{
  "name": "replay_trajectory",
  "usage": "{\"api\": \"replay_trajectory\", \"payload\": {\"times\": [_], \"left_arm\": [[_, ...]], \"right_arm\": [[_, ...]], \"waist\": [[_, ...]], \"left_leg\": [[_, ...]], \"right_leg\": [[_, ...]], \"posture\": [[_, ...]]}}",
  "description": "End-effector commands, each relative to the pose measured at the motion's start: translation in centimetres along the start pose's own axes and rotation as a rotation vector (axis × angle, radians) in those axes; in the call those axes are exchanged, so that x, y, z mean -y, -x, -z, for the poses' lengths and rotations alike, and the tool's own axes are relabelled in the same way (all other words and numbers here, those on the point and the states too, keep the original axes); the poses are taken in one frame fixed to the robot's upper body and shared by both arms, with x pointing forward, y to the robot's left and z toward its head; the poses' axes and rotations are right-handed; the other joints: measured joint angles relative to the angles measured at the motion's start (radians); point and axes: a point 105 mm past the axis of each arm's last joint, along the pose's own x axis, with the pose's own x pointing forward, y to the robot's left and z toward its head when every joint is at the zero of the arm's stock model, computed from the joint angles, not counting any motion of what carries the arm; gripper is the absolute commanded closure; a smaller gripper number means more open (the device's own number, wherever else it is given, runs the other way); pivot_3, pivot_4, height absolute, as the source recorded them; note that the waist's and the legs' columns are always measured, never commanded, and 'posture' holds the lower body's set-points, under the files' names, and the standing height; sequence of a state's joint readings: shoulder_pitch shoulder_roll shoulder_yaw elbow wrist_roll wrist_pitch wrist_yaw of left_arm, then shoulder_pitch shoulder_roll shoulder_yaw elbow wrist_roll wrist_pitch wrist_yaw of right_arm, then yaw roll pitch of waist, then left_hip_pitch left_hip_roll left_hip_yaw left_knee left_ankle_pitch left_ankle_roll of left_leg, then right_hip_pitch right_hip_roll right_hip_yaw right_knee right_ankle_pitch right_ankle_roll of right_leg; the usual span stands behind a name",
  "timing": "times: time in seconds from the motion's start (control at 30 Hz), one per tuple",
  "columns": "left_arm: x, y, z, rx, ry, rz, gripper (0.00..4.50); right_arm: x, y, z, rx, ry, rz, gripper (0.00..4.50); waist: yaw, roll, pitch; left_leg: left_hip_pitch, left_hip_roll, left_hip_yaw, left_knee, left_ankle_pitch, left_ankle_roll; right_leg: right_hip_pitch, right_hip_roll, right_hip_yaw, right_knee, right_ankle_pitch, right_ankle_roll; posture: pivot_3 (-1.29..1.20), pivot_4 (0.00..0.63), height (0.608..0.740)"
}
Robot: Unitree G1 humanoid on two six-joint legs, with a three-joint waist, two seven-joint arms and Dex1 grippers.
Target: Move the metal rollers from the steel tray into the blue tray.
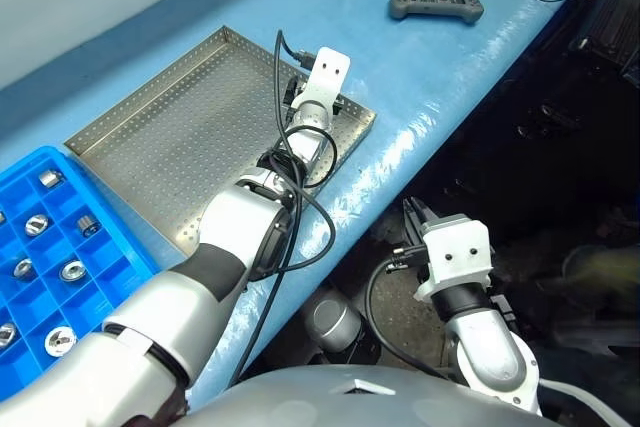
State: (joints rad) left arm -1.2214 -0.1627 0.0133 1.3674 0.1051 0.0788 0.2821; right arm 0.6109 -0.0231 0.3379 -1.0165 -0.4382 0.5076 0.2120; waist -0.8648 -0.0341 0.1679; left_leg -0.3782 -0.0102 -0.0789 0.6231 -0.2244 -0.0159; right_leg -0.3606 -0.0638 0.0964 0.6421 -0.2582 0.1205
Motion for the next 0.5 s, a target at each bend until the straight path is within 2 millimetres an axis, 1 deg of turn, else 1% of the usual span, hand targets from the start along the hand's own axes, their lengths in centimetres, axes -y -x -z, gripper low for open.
{"api": "replay_trajectory", "payload": {"times": [0.03,0.1,0.17,0.3,0.4,0.5], "left_arm": [[3.3,0.9,-2.9,0.080,0.082,0.085,0.42],[2.1,0.6,-4.1,0.124,0.109,0.072,0.42],[0.4,0.3,-4.9,0.159,0.138,0.049,0.42],[-2.5,-0.1,-6.3,0.227,0.170,0.045,0.42],[-4.7,-0.2,-7.1,0.288,0.193,0.072,0.42],[-7.1,0.0,-7.4,0.333,0.227,0.072,0.42]], "right_arm": [[-0.9,0.0,-1.5,0.044,-0.082,-0.002,4.13],[0.0,-0.5,-1.5,0.046,-0.074,0.039,4.13],[0.9,-1.0,-1.7,0.050,-0.075,0.079,4.13],[2.5,-2.1,-1.7,0.048,-0.070,0.136,4.13],[3.1,-3.1,-1.8,0.054,-0.059,0.138,4.13],[2.7,-3.9,-2.0,0.067,-0.054,0.100,4.13]], "waist": [[0.001,0.000,0.000],[0.004,0.000,0.000],[0.010,-0.001,0.000],[0.041,-0.001,0.000],[0.066,-0.001,0.000],[0.115,0.000,0.000]], "left_leg": [[0.000,0.000,0.000,0.000,0.000,0.000],[0.000,0.000,0.000,0.000,0.000,0.000],[0.000,0.000,0.000,0.000,0.000,0.000],[0.000,-0.001,0.000,0.001,0.000,0.000],[0.000,0.000,0.001,0.001,0.000,0.000],[0.000,0.000,0.001,0.001,0.000,0.000]], "right_leg": [[0.000,0.000,0.000,0.000,0.000,0.000],[0.000,0.000,0.000,0.000,0.000,0.000],[0.000,0.000,0.000,0.000,0.000,0.000],[0.001,0.000,0.000,0.000,0.001,0.001],[0.001,0.001,0.000,0.001,0.001,0.002],[0.000,0.001,0.001,0.002,0.001,0.002]], "posture": [[-0.74,0.150,0.740],[-0.72,0.150,0.740],[-0.68,0.150,0.740],[-0.63,0.150,0.740],[-0.56,0.150,0.740],[-0.52,0.150,0.740]]}}
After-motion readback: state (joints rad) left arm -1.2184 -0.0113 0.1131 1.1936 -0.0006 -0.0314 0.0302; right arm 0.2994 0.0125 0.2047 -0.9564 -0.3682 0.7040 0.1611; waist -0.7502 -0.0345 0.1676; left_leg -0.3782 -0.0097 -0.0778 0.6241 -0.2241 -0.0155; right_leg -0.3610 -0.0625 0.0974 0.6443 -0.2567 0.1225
